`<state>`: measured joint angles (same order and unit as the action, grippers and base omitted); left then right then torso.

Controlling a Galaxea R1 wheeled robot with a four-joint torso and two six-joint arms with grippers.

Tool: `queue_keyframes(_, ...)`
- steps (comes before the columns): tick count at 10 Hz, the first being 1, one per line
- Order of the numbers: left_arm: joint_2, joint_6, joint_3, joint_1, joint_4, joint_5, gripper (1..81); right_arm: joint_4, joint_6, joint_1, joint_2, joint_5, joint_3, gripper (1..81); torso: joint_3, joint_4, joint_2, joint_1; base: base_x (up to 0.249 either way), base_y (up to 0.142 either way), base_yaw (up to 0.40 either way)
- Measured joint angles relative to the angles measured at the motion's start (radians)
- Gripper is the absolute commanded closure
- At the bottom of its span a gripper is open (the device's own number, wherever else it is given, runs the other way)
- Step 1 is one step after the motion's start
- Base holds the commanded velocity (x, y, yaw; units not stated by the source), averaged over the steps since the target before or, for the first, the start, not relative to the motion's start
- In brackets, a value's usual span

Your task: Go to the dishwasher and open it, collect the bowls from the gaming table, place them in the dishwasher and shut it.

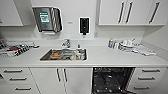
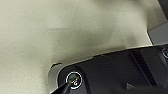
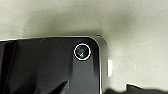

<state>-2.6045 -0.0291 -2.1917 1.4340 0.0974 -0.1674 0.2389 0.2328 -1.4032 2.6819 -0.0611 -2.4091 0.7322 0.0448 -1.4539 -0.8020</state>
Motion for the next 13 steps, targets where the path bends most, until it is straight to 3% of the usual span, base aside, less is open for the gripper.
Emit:
queue_keyframes(4,-0.122,0.0,-0.178,0.069,-0.017,-0.006,1.0,0.015,-0.058,-0.112,0.146,0.124,-0.147,1.0,-0.001,0.0,0.0,0.0,0.0,0.0,0.0)
queue_keyframes(8,-0.225,0.0,-0.267,0.09,-0.025,-0.004,1.0,0.042,-0.069,-0.115,0.216,0.14,-0.264,1.0,-0.001,0.0,0.0,0.001,0.0,0.0,0.0)
queue_keyframes(11,-0.246,0.0,-0.328,0.088,-0.027,-0.006,1.0,0.069,-0.076,-0.127,0.268,0.139,-0.296,1.0,-0.001,0.0,0.006,0.006,0.0,0.0,0.0)
queue_keyframes(13,-0.257,0.0,-0.328,0.088,-0.026,0.007,1.0,0.07,-0.076,-0.128,0.268,0.136,-0.308,1.0,-0.001,0.0,0.062,0.042,0.0,0.0,0.0)
